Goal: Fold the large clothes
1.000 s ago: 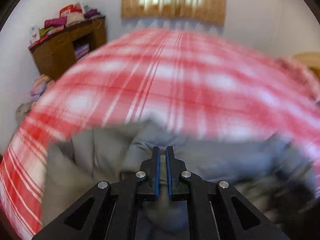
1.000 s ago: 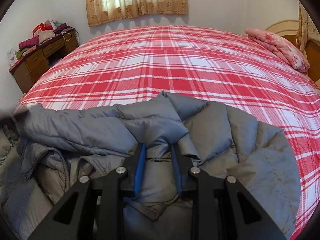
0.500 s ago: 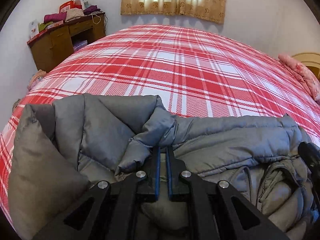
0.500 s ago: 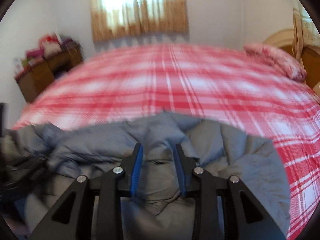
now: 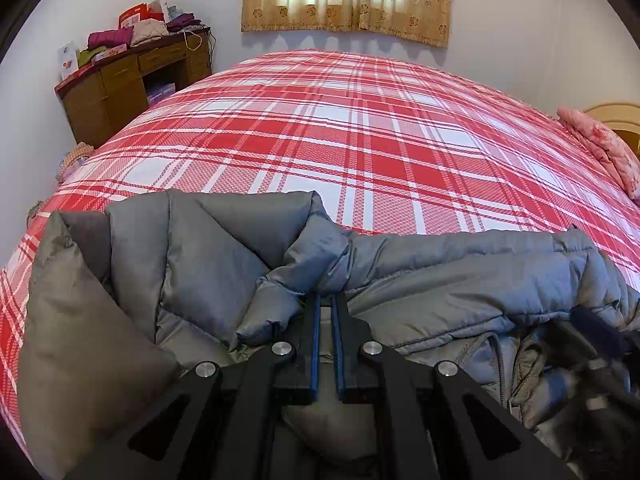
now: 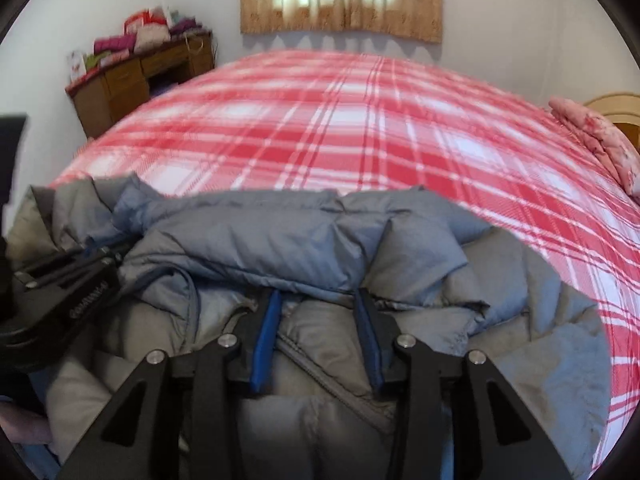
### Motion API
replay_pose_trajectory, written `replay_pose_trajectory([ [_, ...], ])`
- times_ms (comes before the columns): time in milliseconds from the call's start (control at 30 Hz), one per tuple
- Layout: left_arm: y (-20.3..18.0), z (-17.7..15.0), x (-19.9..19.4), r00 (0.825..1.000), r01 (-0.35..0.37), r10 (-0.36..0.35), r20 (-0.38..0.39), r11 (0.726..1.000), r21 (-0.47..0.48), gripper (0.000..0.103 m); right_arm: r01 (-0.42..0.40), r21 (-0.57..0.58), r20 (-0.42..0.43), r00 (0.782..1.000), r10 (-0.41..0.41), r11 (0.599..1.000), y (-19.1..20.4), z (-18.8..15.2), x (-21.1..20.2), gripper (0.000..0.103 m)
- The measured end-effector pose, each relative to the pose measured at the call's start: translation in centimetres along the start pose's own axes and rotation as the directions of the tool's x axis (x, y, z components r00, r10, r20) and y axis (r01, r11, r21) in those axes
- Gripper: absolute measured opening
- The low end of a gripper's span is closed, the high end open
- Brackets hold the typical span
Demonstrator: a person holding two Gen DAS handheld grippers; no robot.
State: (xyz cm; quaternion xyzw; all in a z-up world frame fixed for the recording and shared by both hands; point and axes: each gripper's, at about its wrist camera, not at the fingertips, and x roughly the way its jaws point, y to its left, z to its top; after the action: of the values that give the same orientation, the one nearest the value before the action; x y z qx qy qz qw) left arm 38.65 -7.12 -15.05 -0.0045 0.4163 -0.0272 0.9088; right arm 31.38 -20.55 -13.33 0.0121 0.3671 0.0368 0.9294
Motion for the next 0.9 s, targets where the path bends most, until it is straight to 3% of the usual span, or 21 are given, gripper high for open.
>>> replay_pose_trajectory([
  [67,0.0,0.0,0.0,1.0,-0.003,0.003,0.0,1.0,0.002,0.006,0.006,0.039,0.118,0.993,-0.011,0.999,-0.5,0.1,-2.5,0.042],
  [100,0.0,0.0,0.0,1.0,-0.005,0.005,0.001,1.0,0.004,0.006,0.042,0.068,0.133,0.99,-0.051,0.997,-1.0,0.1,-2.9,0.042],
  [167,0.0,0.0,0.0,1.0,-0.009,0.009,0.001,1.0,0.007,0.006,0.1,0.117,0.047,0.993,-0.106,0.988,-1.9,0.0,-1.6,0.047],
  [233,-0.1,0.0,0.0,1.0,-0.012,0.012,0.002,1.0,0.009,0.006,0.116,0.178,-0.106,0.99,-0.098,0.977,-3.2,-0.3,1.2,0.045],
  [267,-0.1,0.0,0.0,1.0,-0.013,0.013,0.002,1.0,0.011,0.006,0.114,0.183,-0.132,0.987,-0.091,0.976,-3.4,-0.3,1.9,0.045],
  [433,-0.3,0.1,0.1,1.0,-0.014,0.014,0.0,1.0,0.011,0.006,0.195,0.081,-0.163,0.97,-0.18,0.977,-1.6,0.0,2.8,0.048],
  [567,0.3,0.2,-0.4,0.999,0.032,-0.032,-0.02,0.999,-0.014,0.006,0.128,0.138,-0.169,0.98,-0.104,0.982,-3.4,0.2,1.6,0.051],
  [600,1.0,0.2,-1.4,0.997,0.072,-0.073,-0.028,0.997,-0.04,0.006,0.109,0.16,-0.152,0.985,-0.085,0.981,-3.9,0.2,0.4,0.051],
  [700,2.7,-0.6,-6.0,0.986,0.162,-0.16,0.036,0.985,-0.061,0.005,0.065,0.187,0.029,0.997,-0.072,0.98,-4.5,-0.7,-7.8,0.056],
  [767,3.4,-2.0,-11.0,0.976,0.196,-0.197,0.09,0.98,0.026,0.005,0.067,0.173,0.128,0.988,-0.09,0.983,-4.9,-2.1,-14.1,0.08],
  [833,4.1,-3.6,-15.1,0.969,0.213,-0.221,0.114,0.974,0.083,0.005,0.046,0.177,0.216,0.973,-0.084,0.983,-5.7,-4.4,-20.7,0.088],
  [900,5.8,-6.6,-20.3,0.94,0.302,-0.319,0.123,0.943,0.14,0.005,0.045,0.171,0.25,0.964,-0.087,0.984,-6.4,-6.5,-25.4,0.095],
])
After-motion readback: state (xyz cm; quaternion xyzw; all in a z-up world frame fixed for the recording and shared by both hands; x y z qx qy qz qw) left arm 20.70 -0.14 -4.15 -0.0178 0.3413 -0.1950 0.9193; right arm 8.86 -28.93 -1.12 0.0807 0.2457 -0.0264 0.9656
